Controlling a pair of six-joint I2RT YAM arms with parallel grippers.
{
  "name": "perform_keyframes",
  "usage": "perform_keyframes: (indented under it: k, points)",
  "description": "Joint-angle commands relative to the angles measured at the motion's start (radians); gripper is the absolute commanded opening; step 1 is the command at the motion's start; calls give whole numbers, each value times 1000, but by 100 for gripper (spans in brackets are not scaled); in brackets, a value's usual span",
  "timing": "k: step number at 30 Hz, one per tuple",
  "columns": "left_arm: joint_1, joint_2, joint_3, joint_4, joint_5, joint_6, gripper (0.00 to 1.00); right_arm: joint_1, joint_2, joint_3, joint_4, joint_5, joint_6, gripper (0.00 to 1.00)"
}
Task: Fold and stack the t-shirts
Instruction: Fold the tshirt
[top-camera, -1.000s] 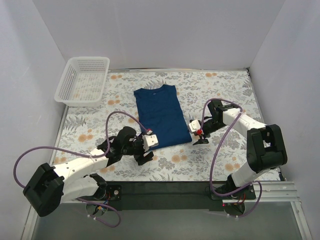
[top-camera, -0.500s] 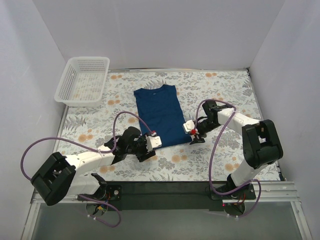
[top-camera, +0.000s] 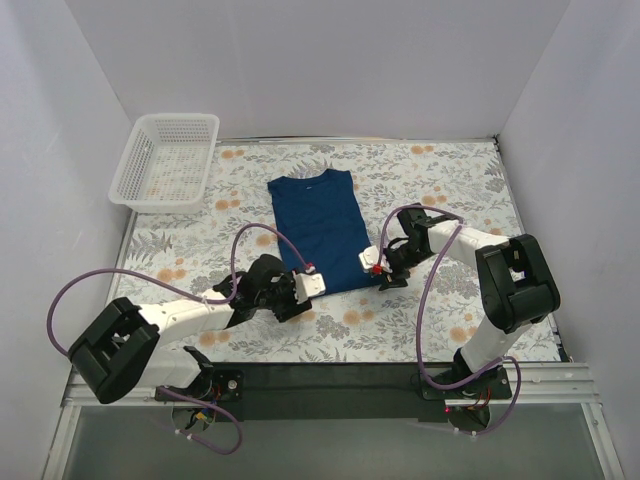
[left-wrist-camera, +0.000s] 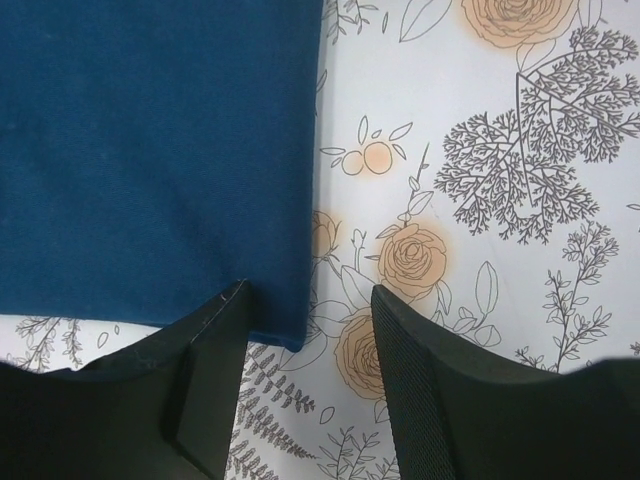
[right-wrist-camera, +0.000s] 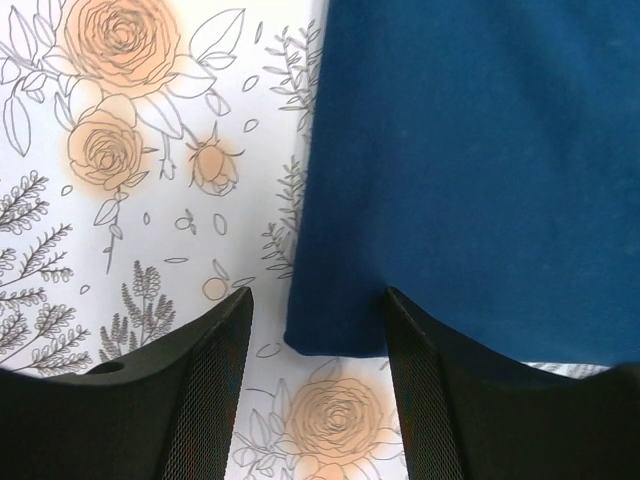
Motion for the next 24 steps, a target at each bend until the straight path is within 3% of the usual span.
perform_keyframes:
  k: [1,13,16,24]
  points:
    - [-11,16,2,19,-12,11,47,5,-24,-24,26,23,17,52]
    - [-19,59,-12,26,-64,20,37,11,-7,-44,82,68,81,47]
    - [-20,74,-15,27,-72,23,30,16,0,-45,96,86,100,44]
    - [-25,122,-12,41,-113,27,28,26,6,-62,130,115,125,32]
